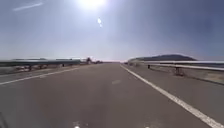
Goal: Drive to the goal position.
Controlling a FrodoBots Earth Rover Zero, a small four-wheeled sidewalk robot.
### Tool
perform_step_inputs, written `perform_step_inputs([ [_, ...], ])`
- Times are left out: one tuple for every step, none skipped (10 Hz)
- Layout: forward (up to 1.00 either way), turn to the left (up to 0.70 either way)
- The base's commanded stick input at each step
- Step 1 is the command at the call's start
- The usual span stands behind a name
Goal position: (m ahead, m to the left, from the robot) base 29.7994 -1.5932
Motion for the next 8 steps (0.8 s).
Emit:
perform_step_inputs([
  [1.00,0.00],
  [1.00,0.00],
  [1.00,0.00],
  [1.00,0.00],
  [1.00,0.00],
  [1.00,0.00],
  [1.00,0.00],
  [1.00,0.00],
])
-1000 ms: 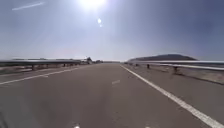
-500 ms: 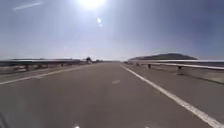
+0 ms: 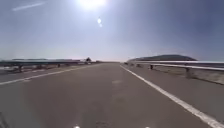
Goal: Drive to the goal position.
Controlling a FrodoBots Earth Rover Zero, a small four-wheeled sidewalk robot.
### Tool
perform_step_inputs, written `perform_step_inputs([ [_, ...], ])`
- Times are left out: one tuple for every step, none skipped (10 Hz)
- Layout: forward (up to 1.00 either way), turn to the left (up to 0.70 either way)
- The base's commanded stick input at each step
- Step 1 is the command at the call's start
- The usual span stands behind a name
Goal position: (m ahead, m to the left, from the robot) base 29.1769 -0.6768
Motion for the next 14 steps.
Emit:
perform_step_inputs([
  [1.00,0.00],
  [1.00,0.00],
  [1.00,0.00],
  [1.00,0.00],
  [1.00,0.00],
  [1.00,0.00],
  [1.00,0.00],
  [1.00,0.00],
  [1.00,0.00],
  [1.00,0.00],
  [1.00,0.00],
  [1.00,0.00],
  [1.00,0.00],
  [1.00,0.00],
])
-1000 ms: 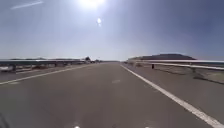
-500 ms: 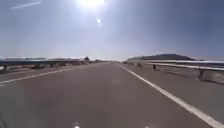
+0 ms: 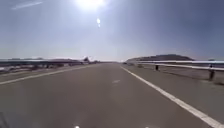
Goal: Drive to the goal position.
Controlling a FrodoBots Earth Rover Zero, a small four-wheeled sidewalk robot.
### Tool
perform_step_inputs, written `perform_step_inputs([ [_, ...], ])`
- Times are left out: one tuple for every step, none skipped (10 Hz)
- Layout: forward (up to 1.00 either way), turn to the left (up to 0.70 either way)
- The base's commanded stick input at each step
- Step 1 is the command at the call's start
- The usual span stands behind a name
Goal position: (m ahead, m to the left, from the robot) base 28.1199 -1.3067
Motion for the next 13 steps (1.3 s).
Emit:
perform_step_inputs([
  [1.00,0.00],
  [1.00,0.00],
  [1.00,0.00],
  [1.00,0.00],
  [1.00,0.00],
  [1.00,0.00],
  [1.00,0.27],
  [1.00,0.27],
  [1.00,0.27],
  [1.00,0.00],
  [1.00,0.00],
  [1.00,0.00],
  [1.00,0.00],
])
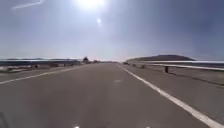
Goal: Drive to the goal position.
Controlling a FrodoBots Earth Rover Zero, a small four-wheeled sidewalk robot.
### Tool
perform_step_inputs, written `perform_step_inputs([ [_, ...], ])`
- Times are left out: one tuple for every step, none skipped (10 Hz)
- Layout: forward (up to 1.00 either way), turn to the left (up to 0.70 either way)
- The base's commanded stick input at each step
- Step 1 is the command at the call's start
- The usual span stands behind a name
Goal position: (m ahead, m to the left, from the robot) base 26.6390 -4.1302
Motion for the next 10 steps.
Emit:
perform_step_inputs([
  [1.00,0.00],
  [1.00,0.00],
  [1.00,0.00],
  [1.00,0.00],
  [1.00,0.00],
  [1.00,0.00],
  [1.00,0.00],
  [1.00,0.00],
  [1.00,0.00],
  [1.00,0.00],
])
